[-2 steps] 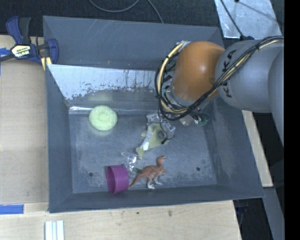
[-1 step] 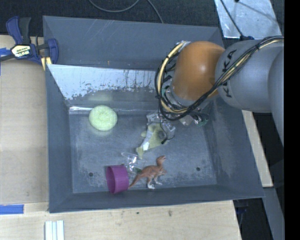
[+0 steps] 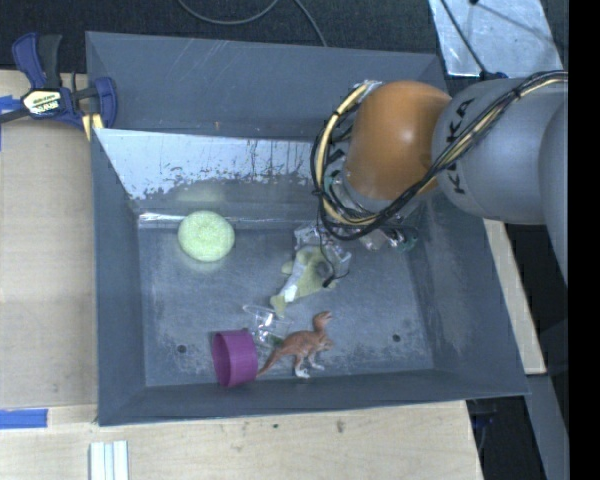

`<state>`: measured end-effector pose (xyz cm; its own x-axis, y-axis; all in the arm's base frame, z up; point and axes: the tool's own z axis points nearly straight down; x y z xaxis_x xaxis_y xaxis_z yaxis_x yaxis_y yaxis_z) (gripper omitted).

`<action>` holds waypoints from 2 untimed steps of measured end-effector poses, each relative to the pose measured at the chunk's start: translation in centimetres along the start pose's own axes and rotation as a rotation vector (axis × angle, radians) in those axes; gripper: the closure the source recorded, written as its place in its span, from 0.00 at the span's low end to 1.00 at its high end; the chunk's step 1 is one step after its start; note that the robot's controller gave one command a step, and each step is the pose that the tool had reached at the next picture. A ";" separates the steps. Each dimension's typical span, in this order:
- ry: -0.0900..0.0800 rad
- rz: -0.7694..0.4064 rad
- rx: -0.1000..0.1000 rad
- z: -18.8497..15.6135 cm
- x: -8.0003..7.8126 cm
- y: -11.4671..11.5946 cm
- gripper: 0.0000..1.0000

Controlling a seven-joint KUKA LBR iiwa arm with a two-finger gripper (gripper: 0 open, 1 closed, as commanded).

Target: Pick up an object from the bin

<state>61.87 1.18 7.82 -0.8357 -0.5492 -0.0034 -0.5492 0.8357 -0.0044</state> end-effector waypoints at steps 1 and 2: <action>0.003 0.001 -0.003 -1.2 0.1 0.1 1.00; 0.002 0.001 -0.004 -2.9 0.1 0.1 1.00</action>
Offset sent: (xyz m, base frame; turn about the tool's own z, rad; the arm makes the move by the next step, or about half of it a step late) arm 0.0001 0.0001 0.0102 0.0000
